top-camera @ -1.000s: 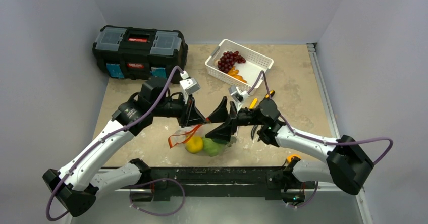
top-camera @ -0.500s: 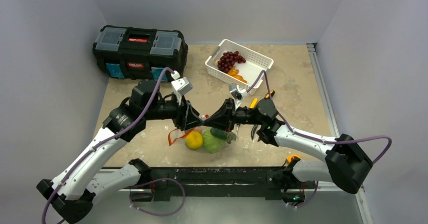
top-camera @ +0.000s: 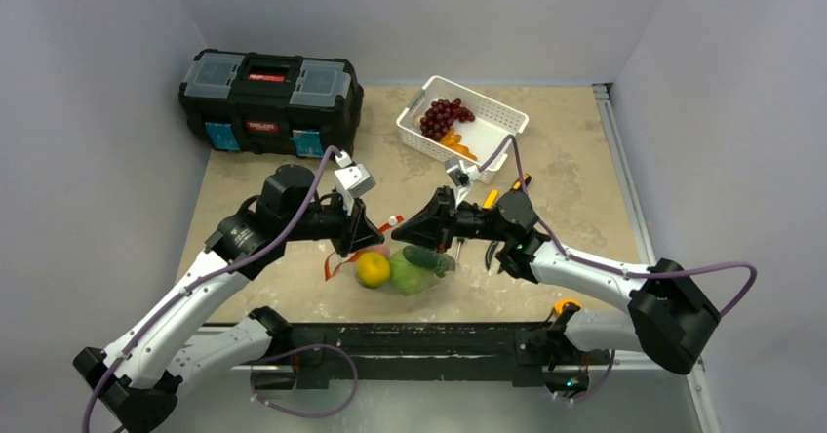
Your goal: Place the food in the zip-top bag and seal the zipper
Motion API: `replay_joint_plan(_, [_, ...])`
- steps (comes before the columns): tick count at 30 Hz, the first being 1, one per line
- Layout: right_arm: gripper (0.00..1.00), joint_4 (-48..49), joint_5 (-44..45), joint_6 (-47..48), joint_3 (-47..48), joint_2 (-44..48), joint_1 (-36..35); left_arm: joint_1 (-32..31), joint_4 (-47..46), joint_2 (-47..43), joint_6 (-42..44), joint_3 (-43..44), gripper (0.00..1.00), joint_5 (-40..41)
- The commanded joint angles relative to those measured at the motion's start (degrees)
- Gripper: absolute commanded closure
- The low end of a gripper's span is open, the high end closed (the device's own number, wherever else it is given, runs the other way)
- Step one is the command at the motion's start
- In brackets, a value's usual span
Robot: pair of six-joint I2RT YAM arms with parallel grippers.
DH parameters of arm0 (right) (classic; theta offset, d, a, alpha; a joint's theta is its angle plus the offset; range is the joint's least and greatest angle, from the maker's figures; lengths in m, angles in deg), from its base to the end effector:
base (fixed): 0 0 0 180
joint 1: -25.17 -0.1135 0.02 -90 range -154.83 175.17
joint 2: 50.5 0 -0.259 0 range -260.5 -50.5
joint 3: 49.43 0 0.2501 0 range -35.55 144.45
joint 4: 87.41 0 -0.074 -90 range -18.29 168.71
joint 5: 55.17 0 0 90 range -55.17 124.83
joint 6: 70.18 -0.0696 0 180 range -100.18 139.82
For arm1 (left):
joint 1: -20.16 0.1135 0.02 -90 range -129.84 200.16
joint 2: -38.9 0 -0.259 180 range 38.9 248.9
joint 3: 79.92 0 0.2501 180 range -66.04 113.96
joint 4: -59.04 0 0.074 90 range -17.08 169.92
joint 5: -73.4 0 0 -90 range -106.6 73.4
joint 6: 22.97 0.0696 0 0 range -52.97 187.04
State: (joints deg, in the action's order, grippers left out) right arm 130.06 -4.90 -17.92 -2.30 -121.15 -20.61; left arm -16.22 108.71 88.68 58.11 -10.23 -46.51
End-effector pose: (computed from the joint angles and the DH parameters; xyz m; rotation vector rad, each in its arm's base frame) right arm 0.1685 0.2369 0.2888 -0.7735 1.4059 1.6332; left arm 0.1441 -0.1493 0.3298 0.8350 2.0121 -1.0116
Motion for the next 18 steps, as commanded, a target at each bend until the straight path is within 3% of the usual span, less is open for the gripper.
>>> replay_joint_plan(1, [0.94,7.78,1.46,-5.19,1.17,0.24,0.02,0.16,-2.11,0.23,2.11,-0.19,1.0,-0.6])
replay_joint_plan(4, [0.57,12.48,2.72,-7.86,-0.83,0.0,0.08,0.17,-4.14,-0.74,1.58,-1.44,1.0,-1.51])
replay_joint_plan(5, [0.5,14.19,3.33,-8.64,-1.64,-0.13,0.03,0.13,-4.3,-3.93,1.55,-1.69,1.0,-1.81])
replay_joint_plan(7, [0.43,17.09,5.04,-10.63,-2.59,-0.54,0.08,0.17,-4.39,-1.15,1.56,-1.96,1.0,-2.07])
replay_joint_plan(11, [0.42,21.01,9.42,-14.21,-2.99,-1.66,0.04,0.16,-4.86,-1.8,1.51,-2.75,1.0,-2.06])
replay_joint_plan(18, [0.69,25.33,11.44,-18.31,-1.47,-5.63,0.02,0.2,-6.36,-2.39,0.59,-3.6,1.0,-2.6])
